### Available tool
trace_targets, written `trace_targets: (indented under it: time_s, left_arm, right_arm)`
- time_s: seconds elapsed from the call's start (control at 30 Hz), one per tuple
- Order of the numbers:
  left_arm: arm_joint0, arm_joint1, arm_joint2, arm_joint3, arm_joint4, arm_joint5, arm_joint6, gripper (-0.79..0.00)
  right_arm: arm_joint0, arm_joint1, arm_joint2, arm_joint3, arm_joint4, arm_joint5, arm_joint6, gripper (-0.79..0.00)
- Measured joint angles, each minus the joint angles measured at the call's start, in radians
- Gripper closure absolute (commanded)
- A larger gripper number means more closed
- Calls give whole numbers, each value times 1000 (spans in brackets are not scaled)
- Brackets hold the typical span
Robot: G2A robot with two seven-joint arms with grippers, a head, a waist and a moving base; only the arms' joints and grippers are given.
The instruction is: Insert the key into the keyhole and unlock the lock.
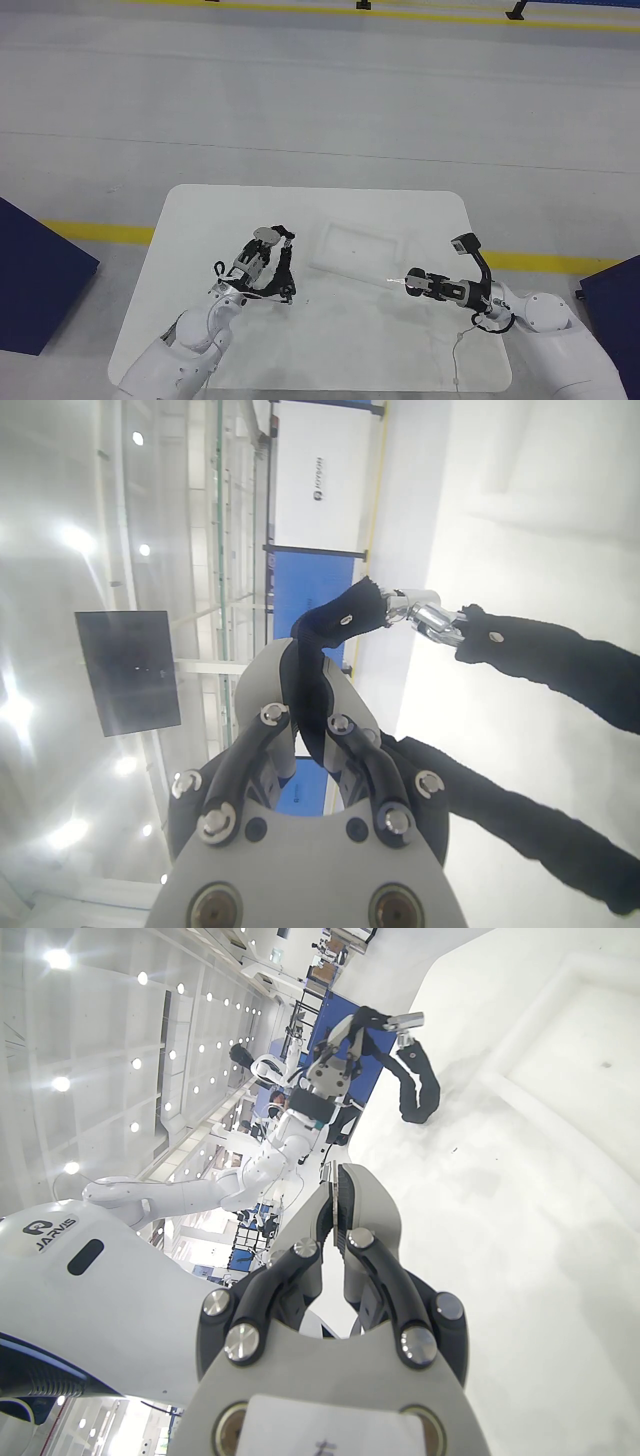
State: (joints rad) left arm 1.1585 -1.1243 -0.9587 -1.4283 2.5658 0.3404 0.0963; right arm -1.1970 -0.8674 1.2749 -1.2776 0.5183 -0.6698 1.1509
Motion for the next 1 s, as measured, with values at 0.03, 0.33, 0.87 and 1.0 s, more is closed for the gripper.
trace_targets:
  time_s: [0.03, 0.33, 0.87, 1.0]
  left_arm:
    - [22, 5, -18, -30, -7, 14, 20, 0]
    - [166, 30, -118, -204, -204, 27, 282, 0]
    - [204, 28, -139, -213, -327, 0, 341, 0]
    - [200, 14, -121, -168, -498, 18, 497, 0]
  right_arm:
    - [0, 0, 0, 0, 0, 0, 0, 0]
    - [0, 0, 0, 0, 0, 0, 0, 0]
    - [0, 0, 0, 0, 0, 0, 0, 0]
    - [0, 0, 0, 0, 0, 0, 0, 0]
